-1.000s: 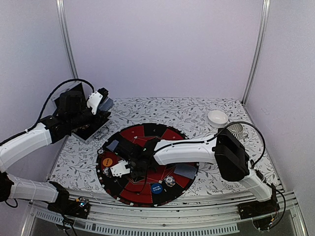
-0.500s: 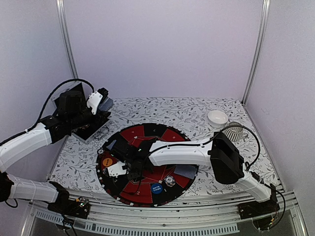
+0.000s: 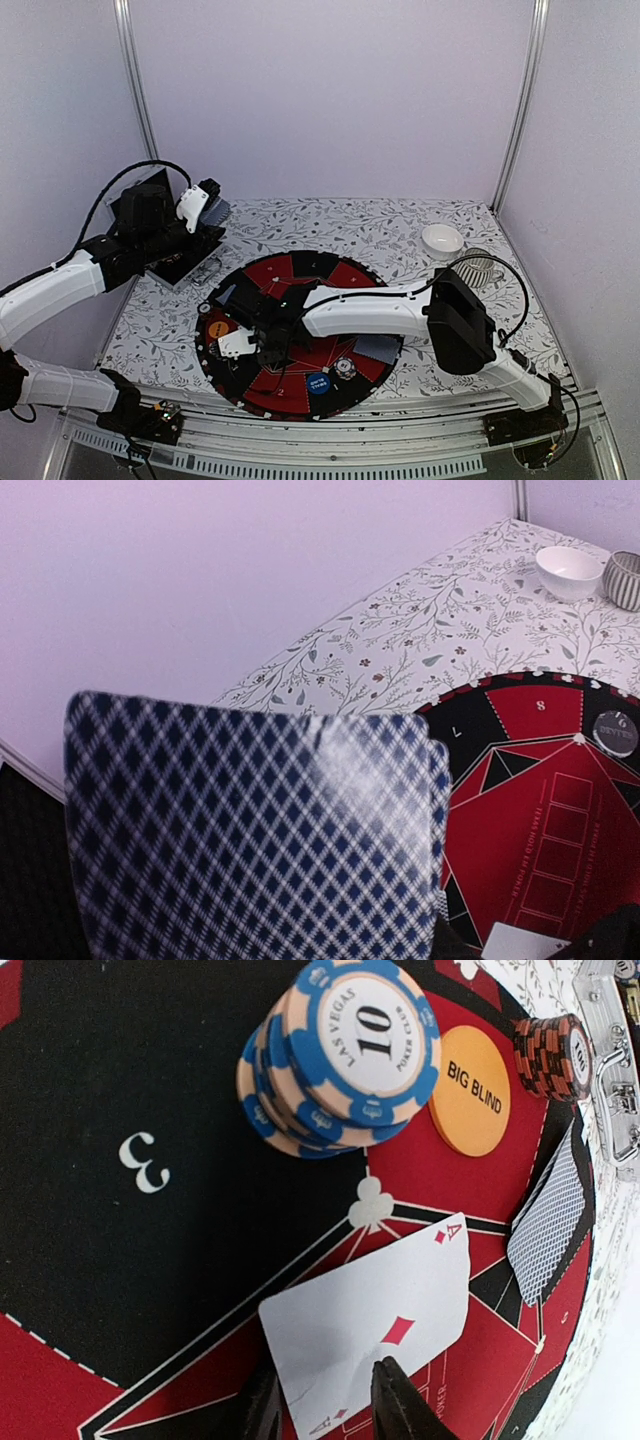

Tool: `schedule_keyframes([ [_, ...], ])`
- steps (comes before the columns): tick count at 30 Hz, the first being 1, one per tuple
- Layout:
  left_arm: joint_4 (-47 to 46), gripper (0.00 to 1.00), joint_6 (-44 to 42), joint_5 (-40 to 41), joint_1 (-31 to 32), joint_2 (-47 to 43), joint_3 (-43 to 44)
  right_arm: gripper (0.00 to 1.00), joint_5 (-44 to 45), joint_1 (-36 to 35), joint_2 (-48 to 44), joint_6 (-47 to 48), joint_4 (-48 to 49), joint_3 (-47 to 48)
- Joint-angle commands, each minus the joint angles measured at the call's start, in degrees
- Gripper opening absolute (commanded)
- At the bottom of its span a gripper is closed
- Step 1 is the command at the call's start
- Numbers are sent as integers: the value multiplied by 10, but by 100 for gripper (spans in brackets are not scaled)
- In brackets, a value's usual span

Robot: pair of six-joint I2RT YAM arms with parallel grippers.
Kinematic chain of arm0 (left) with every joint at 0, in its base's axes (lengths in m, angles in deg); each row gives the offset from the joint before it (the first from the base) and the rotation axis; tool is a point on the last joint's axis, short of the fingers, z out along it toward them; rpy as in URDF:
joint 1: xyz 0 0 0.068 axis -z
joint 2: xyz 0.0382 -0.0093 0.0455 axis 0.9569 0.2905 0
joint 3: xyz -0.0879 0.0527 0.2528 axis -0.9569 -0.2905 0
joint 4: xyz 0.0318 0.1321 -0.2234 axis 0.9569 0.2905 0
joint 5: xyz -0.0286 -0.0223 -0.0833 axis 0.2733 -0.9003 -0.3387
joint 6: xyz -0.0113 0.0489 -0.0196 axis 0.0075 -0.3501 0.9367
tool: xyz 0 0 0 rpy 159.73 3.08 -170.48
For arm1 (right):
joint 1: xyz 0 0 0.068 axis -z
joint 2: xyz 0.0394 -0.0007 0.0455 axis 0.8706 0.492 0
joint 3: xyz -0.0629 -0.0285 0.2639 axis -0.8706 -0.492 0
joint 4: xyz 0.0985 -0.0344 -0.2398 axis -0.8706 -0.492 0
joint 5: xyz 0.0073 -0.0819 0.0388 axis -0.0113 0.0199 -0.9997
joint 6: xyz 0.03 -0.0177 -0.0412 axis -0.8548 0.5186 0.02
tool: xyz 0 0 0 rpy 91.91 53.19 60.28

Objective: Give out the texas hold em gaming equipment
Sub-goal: Flop the poker card in the community card area, then pick up the poker card from the face-down deck piles.

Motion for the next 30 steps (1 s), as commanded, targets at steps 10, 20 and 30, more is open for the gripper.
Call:
schedule_keyframes([
  [10,-16,43,0,-17,-9,-10,5,82,-144,-4,-131,-82,33,-22],
  [20,-16,42,-35,-106,-3,-26,-11,99,-413,150,-351,-295,196,-192],
  [30,-1,41,-113,-185,68,-51,-41,99,-507,264,-339,-646,315,-205],
])
